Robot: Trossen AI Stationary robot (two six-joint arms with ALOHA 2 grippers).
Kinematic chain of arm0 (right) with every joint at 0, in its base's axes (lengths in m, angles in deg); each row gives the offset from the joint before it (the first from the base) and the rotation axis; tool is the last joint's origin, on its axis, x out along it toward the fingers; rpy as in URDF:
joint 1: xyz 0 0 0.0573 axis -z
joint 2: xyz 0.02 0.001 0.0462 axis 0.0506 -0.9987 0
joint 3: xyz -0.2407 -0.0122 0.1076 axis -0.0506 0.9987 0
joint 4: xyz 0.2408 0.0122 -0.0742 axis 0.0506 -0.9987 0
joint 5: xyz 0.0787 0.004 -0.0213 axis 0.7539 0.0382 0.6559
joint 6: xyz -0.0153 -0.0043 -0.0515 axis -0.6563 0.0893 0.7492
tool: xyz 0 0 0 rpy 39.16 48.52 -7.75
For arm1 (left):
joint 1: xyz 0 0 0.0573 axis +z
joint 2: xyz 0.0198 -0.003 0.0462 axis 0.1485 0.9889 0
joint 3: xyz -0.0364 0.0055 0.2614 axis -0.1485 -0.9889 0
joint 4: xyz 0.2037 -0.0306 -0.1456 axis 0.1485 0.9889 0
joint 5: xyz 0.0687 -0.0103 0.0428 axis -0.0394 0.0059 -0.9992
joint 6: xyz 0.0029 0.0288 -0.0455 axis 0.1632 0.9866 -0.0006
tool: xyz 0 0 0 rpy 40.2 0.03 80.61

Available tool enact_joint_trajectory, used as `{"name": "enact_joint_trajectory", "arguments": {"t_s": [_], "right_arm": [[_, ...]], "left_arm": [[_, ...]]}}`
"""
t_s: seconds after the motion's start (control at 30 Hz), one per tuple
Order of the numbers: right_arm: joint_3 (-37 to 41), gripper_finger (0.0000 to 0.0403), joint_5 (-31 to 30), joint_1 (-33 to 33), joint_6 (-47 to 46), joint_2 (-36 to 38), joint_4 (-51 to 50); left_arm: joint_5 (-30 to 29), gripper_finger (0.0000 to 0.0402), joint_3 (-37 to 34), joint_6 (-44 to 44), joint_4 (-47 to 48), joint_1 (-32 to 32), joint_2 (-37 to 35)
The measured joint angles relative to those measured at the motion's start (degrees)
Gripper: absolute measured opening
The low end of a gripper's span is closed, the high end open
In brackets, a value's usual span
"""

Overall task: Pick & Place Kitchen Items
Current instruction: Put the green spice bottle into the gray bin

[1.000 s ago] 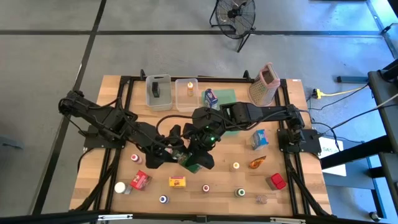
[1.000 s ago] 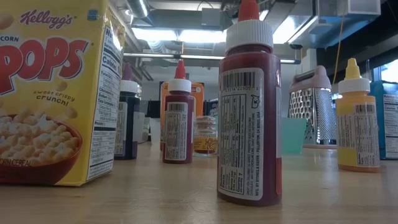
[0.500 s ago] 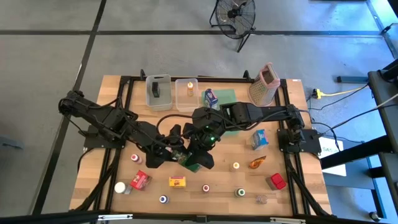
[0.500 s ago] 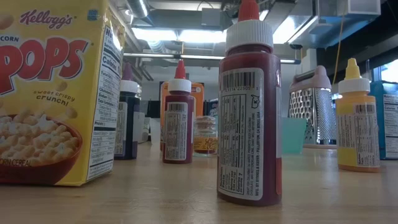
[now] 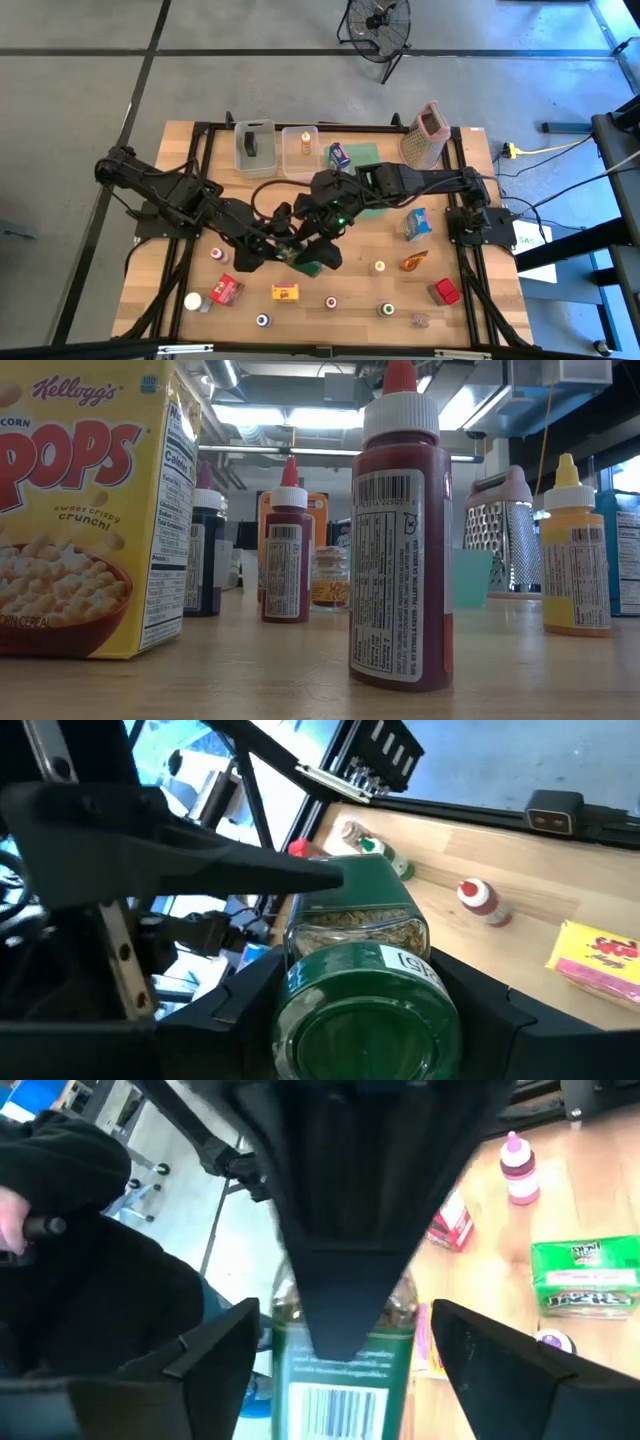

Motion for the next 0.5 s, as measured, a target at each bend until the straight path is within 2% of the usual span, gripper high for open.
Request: {"name": "enact_joint_trajectory", "arguments": {"t_s": [0.13, 0.23, 0.37, 0.5], "right_arm": [[0.0, 0.0312, -1.5, 0.0, 3.1, 1.2, -1.4], [0.0, 0.0312, -4.8, 0.3, 2.6, 3.3, -3.3], [0.0, 0.0313, -13.5, 0.5, 0.5, 6.6, -8.1], [0.0, 0.0313, -18.5, -0.7, 1.0, 10.0, -9.4]], "left_arm": [[-2.1, 0.0199, 0.0, -1.4, -0.1, -0.8, 0.0], [-4.9, 0.0199, 0.0, -3.6, 0.0, -1.8, -0.1], [-13.1, 0.0199, 0.0, -13.4, 2.7, -3.0, -1.2], [-19.9, 0.0199, 0.0, -23.4, 7.3, -3.4, -3.2]]}}
